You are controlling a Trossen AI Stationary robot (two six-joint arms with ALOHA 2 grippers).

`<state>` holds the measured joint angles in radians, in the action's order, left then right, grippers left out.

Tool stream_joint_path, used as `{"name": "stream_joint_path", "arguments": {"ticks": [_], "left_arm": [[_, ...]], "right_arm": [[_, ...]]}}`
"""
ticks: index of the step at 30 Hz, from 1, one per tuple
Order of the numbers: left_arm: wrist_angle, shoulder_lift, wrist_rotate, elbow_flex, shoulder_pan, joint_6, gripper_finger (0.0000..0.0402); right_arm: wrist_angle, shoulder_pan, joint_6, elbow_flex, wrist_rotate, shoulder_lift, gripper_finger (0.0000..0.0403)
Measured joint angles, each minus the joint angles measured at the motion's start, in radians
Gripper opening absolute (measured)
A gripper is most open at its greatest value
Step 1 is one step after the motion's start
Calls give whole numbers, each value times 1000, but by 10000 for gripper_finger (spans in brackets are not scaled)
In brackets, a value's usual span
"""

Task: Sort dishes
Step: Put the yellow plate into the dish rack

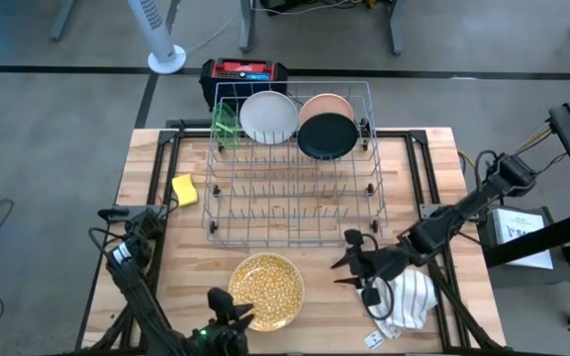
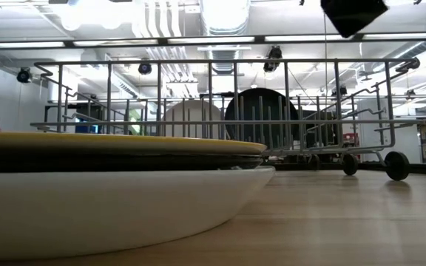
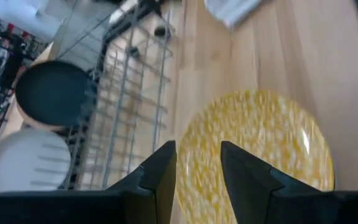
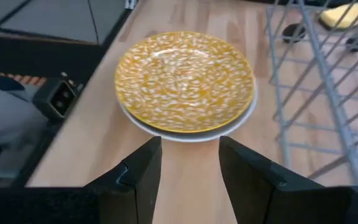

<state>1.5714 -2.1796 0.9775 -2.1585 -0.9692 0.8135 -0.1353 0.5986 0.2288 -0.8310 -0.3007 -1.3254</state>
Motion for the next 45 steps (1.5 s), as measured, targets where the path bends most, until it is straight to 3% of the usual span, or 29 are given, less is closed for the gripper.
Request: {"name": "stream_joint_path", "arguments": {"ticks": [4, 10, 14, 18, 22, 27, 33, 45], "left_arm": [[0, 74, 12, 154, -53, 139, 115], [-14, 187, 169, 408, -81, 270, 115], [-123, 234, 157, 581, -72, 313, 115], [-242, 236, 123, 687, -79, 313, 115], [-263, 226, 56, 753, -82, 408, 115], [-339, 184, 75, 807, -81, 493, 115], [-361, 122, 32, 810, -81, 589, 115], [-367, 46, 6, 813, -80, 634, 115]], "right_arm": [[13, 45, 75, 0, -72, -23, 144], [140, 72, 93, 0, -171, -104, 132], [226, 71, 105, 0, -175, -170, 122], [191, 72, 147, -7, -174, -189, 113], [161, 69, 228, -9, -201, -189, 104], [143, 81, 330, -10, -204, -200, 98], [37, 150, 586, -11, -190, -200, 102], [173, 174, 952, -11, -200, -363, 131]]}}
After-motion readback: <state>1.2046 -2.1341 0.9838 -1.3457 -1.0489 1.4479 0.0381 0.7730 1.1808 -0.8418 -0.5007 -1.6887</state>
